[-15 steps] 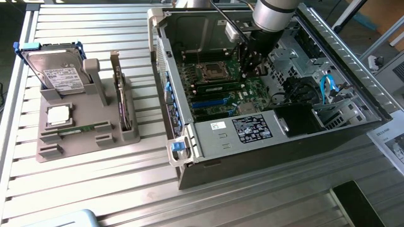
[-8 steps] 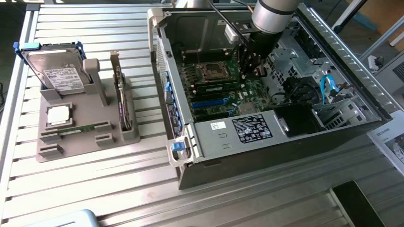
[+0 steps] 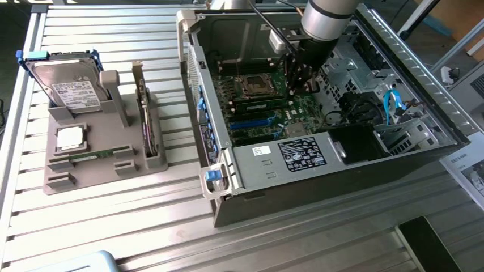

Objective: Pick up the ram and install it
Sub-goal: 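Insert the ram into the slot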

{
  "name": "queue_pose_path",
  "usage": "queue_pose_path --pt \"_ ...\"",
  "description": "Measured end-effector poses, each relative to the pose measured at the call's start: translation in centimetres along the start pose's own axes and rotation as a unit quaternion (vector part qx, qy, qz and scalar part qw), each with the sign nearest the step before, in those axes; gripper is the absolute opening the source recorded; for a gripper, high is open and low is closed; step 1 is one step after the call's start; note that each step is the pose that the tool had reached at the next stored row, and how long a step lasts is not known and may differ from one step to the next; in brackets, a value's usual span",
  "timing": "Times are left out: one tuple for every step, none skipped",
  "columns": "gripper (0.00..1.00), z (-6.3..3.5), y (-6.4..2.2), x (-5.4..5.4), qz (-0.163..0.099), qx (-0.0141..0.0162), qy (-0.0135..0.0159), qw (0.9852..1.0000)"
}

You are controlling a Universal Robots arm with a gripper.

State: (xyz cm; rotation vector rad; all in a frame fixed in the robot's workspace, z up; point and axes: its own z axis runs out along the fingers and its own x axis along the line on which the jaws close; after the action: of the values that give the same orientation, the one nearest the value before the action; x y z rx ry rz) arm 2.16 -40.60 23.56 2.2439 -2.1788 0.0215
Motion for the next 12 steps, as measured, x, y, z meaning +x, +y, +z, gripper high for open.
queue_pose_path --pt "0.11 0.02 0.0 0.0 0.0 0.0002 0.0 1.0" --pt "0.11 0.02 0.0 0.0 0.0 0.0002 0.0 1.0" --pt "0.11 0.02 0.0 0.0 0.0 0.0002 0.0 1.0" --pt "0.11 0.02 0.0 0.0 0.0 0.0002 0.0001 1.0" --pt "0.11 0.04 0.0 0.0 0.0 0.0002 0.0001 1.0" --pt "0.11 0.06 0.0 0.0 0.0 0.0002 0.0001 1.0" --pt "0.11 0.08 0.0 0.0 0.0 0.0002 0.0001 1.0" --pt "0.11 0.09 0.0 0.0 0.0 0.0002 0.0001 1.0" --pt "0.11 0.11 0.0 0.0 0.0 0.0002 0.0001 1.0" --pt "0.11 0.12 0.0 0.0 0.0 0.0002 0.0001 1.0" --pt "0.11 0.12 0.0 0.0 0.0 0.0002 0.0001 1.0" --pt "0.11 0.13 0.0 0.0 0.0 0.0002 0.0001 1.0"
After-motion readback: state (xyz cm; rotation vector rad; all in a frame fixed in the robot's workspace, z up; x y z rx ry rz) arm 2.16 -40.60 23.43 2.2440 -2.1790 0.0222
